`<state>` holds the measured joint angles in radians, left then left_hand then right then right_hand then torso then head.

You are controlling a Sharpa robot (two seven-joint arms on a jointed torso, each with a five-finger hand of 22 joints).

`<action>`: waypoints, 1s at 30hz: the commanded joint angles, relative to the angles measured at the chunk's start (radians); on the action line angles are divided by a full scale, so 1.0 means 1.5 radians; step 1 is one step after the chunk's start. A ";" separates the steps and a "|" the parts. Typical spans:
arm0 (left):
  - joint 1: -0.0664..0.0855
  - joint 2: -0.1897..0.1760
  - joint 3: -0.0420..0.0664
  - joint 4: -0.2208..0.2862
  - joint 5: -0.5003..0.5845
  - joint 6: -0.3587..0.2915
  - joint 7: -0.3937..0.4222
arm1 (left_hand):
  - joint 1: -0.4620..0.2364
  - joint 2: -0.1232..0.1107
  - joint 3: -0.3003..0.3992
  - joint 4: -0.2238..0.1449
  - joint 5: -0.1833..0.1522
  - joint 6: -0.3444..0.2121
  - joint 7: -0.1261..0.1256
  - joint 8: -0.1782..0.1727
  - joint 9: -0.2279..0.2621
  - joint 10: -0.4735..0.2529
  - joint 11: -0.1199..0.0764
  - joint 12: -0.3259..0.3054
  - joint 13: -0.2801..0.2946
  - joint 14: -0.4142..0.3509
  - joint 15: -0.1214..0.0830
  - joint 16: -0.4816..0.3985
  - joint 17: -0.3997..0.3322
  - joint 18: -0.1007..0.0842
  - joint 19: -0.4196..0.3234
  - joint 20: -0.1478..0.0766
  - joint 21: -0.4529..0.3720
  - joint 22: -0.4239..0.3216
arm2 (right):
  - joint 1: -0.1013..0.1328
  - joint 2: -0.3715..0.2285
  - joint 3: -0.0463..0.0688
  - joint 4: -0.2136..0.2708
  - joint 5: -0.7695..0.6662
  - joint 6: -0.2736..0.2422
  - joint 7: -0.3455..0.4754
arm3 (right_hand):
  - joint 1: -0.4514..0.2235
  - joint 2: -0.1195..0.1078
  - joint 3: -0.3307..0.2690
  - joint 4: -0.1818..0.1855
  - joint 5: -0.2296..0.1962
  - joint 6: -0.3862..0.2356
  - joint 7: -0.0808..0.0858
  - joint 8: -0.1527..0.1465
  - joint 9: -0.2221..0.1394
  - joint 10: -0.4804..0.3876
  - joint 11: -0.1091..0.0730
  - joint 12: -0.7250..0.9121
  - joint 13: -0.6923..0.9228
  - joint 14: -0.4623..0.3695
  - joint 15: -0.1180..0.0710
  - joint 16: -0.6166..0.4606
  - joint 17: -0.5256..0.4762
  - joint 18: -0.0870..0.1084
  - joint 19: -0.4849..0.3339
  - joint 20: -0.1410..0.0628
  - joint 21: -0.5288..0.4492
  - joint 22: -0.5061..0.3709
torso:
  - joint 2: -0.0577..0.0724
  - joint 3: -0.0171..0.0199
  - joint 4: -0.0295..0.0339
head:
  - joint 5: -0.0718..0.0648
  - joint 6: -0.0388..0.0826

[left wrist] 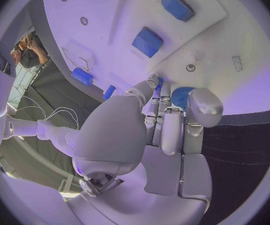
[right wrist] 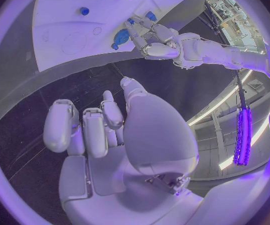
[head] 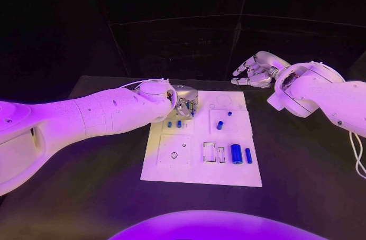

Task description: Assemble the parts on the task board

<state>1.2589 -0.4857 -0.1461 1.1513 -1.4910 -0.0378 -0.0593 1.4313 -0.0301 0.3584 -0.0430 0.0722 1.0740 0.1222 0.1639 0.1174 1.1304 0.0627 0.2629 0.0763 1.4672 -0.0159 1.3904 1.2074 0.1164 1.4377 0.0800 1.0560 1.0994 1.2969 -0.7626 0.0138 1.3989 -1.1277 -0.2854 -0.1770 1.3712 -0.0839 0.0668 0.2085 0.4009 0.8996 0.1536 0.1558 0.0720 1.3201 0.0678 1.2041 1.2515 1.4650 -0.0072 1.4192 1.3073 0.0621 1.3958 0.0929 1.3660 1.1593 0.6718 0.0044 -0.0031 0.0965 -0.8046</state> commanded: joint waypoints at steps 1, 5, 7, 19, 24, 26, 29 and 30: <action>-0.003 -0.004 -0.002 0.002 -0.005 -0.014 0.003 | 0.001 0.008 0.022 -0.007 -0.001 0.010 0.001 0.001 0.002 0.015 -0.001 -0.010 0.001 0.012 -0.004 0.003 -0.001 -0.007 0.005 -0.002 0.010 0.010 | 0.001 0.000 0.000 0.001 -0.002 0.003 0.006 | 0.006 0.002 0.000 0.003 0.003 -0.005 0.001 0.003 -0.001 -0.004 -0.001 0.002 0.001 0.037 -0.004 -0.004 0.028 0.012 -0.003 -0.001 -0.003 0.000 | -0.001 0.0000 0.0000 | 0.000 0.000; -0.003 -0.017 -0.001 0.015 -0.004 -0.043 0.012 | -0.011 0.001 0.047 -0.016 -0.001 0.015 0.002 -0.004 0.001 0.025 -0.001 -0.026 0.001 0.012 -0.004 0.003 -0.004 -0.007 0.004 -0.002 0.017 0.018 | 0.001 0.000 0.000 0.001 -0.002 0.002 0.006 | 0.006 0.002 0.000 0.003 0.003 -0.005 0.001 0.003 -0.001 -0.004 -0.001 0.002 0.001 0.037 -0.004 -0.004 0.028 0.012 -0.003 -0.001 -0.003 0.000 | -0.001 -0.0003 0.0003 | -0.001 0.002; -0.002 -0.026 0.000 0.025 0.001 -0.059 0.017 | -0.016 -0.002 0.054 -0.019 -0.001 0.016 0.002 -0.006 0.000 0.028 -0.001 -0.032 0.000 0.012 -0.003 0.003 -0.005 -0.008 0.004 -0.002 0.018 0.020 | 0.001 0.000 0.000 0.001 -0.002 0.002 0.006 | 0.006 0.002 0.000 0.003 0.003 -0.005 0.001 0.003 -0.001 -0.004 -0.001 0.002 0.001 0.037 -0.004 -0.004 0.028 0.012 -0.003 -0.001 -0.003 0.000 | -0.001 0.0001 0.0007 | -0.001 0.002; -0.001 -0.082 0.038 0.088 0.035 -0.091 0.017 | -0.035 -0.013 0.068 -0.022 -0.002 0.020 0.003 -0.011 0.000 0.036 0.000 -0.048 0.000 0.011 -0.002 0.002 -0.010 -0.009 0.004 -0.001 0.026 0.030 | 0.001 -0.002 0.000 0.001 -0.002 0.002 0.007 | 0.006 0.002 0.000 0.003 0.003 -0.005 0.001 0.003 -0.001 -0.004 -0.001 0.002 0.001 0.037 -0.004 -0.004 0.028 0.012 -0.003 -0.001 -0.003 0.000 | -0.001 -0.0004 0.0015 | 0.002 0.005; -0.001 -0.105 0.044 0.104 0.043 -0.081 0.009 | -0.039 -0.016 0.069 -0.022 -0.002 0.022 0.002 -0.012 0.000 0.038 -0.001 -0.050 0.001 0.011 -0.003 0.002 -0.011 -0.010 0.005 -0.001 0.030 0.034 | 0.001 -0.004 0.000 0.001 -0.002 0.002 0.007 | 0.006 0.002 0.000 0.003 0.003 -0.005 0.001 0.003 -0.001 -0.004 -0.001 0.002 0.001 0.037 -0.004 -0.004 0.028 0.012 -0.003 -0.001 -0.003 0.000 | -0.001 -0.0004 0.0015 | 0.003 0.005; -0.001 -0.113 0.045 0.109 0.045 -0.073 0.005 | -0.041 -0.017 0.069 -0.021 -0.003 0.022 0.002 -0.012 0.000 0.039 -0.001 -0.051 0.001 0.011 -0.003 0.002 -0.011 -0.010 0.006 -0.001 0.032 0.036 | 0.001 -0.004 0.000 0.001 -0.002 0.002 0.006 | 0.006 0.002 0.000 0.003 0.003 -0.005 0.001 0.003 -0.001 -0.004 -0.001 0.002 0.001 0.037 -0.004 -0.004 0.028 0.012 -0.003 -0.001 -0.003 0.000 | -0.001 -0.0002 0.0012 | 0.003 0.006; -0.002 -0.124 0.046 0.113 0.046 -0.060 -0.001 | -0.043 -0.018 0.069 -0.021 -0.003 0.023 0.001 -0.013 0.000 0.040 -0.001 -0.052 0.001 0.011 -0.003 0.002 -0.012 -0.010 0.006 -0.001 0.033 0.037 | 0.001 -0.005 0.000 0.001 -0.002 0.002 0.006 | 0.006 0.002 0.000 0.003 0.003 -0.005 0.001 0.003 -0.001 -0.004 -0.001 0.002 0.001 0.037 -0.004 -0.004 0.028 0.012 -0.003 -0.001 -0.003 0.000 | -0.001 0.0001 0.0008 | 0.004 0.005; -0.002 -0.127 0.046 0.114 0.047 -0.056 -0.003 | -0.044 -0.019 0.069 -0.021 -0.003 0.023 0.001 -0.013 0.000 0.041 -0.001 -0.053 0.001 0.012 -0.003 0.002 -0.012 -0.010 0.006 -0.001 0.034 0.038 | 0.001 -0.006 0.000 0.001 -0.002 0.002 0.006 | 0.006 0.002 0.000 0.003 0.003 -0.005 0.001 0.003 -0.001 -0.004 -0.001 0.002 0.001 0.037 -0.004 -0.004 0.028 0.012 -0.003 -0.001 -0.003 0.000 | -0.001 0.0000 0.0014 | 0.004 0.005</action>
<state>1.2553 -0.6739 -0.0785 1.3181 -1.4399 -0.1425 -0.0492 1.3729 -0.0605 0.4572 -0.0731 0.0653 1.1027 0.1252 0.1506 0.1168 1.1847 0.0607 0.1886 0.0767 1.4671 -0.0158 1.3904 1.1908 0.1165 1.4396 0.0781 1.1022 1.1550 1.2969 -0.7703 0.0138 1.3988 -1.1277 -0.2852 -0.1753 1.3712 -0.0839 0.0668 0.2085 0.4009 0.8996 0.1536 0.1558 0.0720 1.3201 0.0678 1.2041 1.2515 1.4650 -0.0072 1.4193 1.3079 0.0620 1.3958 0.0929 1.3660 1.1593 0.6704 0.0038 -0.0008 0.1016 -0.7966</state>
